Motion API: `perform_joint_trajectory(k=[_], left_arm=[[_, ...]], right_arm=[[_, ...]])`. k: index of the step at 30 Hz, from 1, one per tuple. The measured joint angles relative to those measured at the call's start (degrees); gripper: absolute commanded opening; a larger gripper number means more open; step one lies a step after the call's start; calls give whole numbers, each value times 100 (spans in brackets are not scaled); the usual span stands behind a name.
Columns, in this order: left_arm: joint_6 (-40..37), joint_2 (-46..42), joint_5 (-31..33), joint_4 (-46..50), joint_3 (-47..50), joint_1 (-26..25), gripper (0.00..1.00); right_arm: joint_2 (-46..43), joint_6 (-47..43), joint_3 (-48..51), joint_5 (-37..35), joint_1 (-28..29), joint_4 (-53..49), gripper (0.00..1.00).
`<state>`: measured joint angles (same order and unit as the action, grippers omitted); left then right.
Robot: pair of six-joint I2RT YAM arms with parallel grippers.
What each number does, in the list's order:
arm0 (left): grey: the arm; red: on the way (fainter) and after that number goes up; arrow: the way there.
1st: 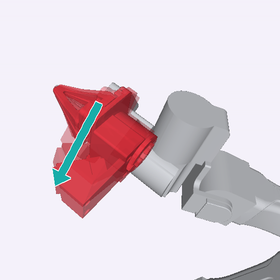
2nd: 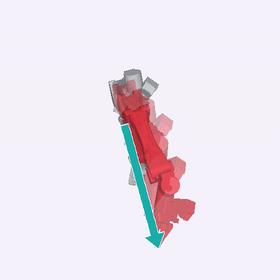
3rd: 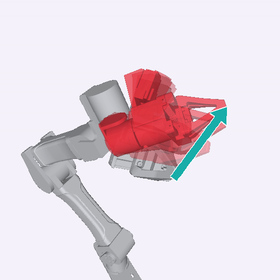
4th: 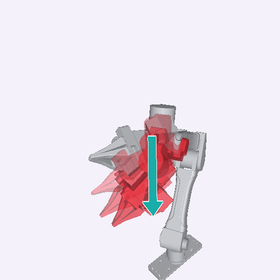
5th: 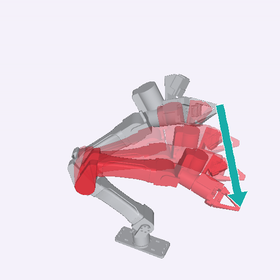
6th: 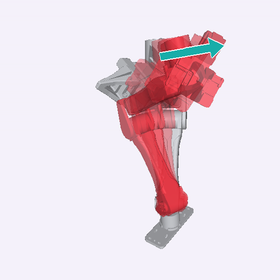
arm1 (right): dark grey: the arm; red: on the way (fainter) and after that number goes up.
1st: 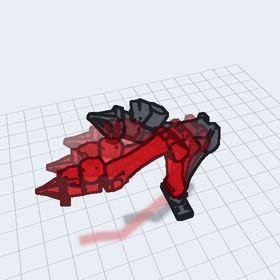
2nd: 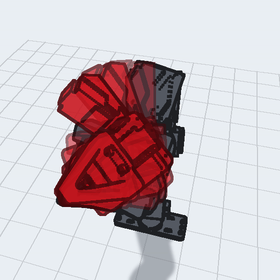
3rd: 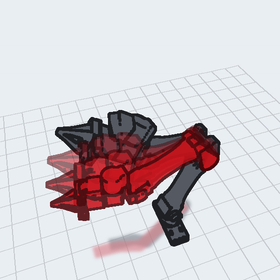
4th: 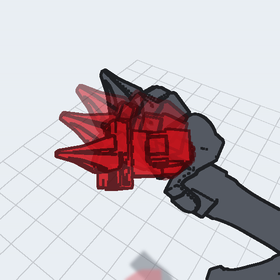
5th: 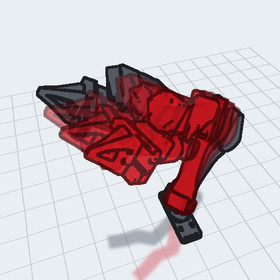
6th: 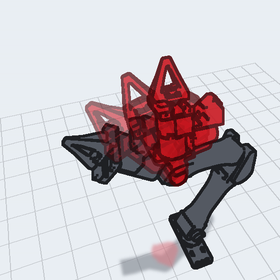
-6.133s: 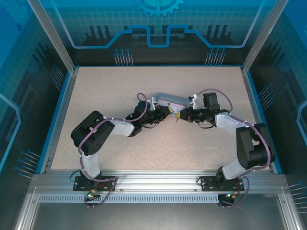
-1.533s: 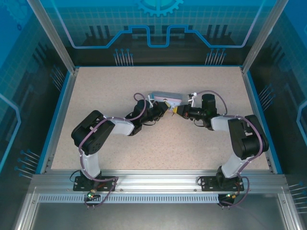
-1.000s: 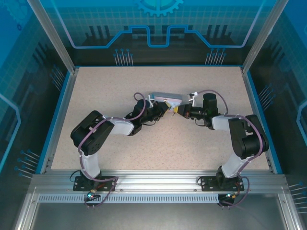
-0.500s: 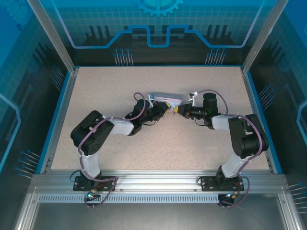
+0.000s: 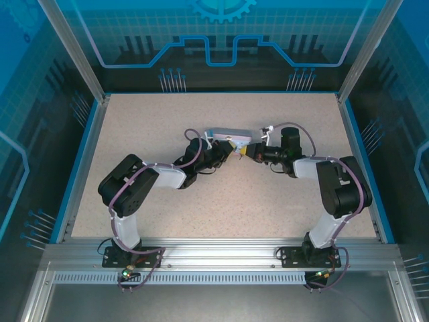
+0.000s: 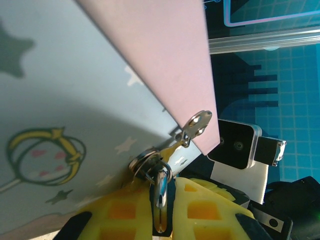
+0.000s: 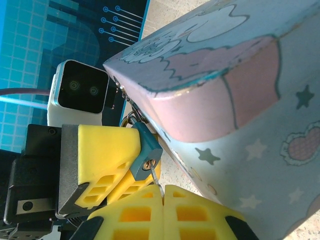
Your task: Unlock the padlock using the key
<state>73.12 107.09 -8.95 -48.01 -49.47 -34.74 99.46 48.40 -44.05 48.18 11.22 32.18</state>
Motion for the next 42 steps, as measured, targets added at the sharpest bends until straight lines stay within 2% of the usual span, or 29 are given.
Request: perform_joint_trajectory(k=[23,33,42], left_arm=[[7,177,85,-127,-50,9,0],[7,177,87,-125,-55,11,0],[31,166,105,-107,-24,59,0]], right_arm=[[-168,61,-9,-581,162,-310,0],[-125,66,-57,-566,162,-341,0],[162,17,-223,-260,116,-256,0]])
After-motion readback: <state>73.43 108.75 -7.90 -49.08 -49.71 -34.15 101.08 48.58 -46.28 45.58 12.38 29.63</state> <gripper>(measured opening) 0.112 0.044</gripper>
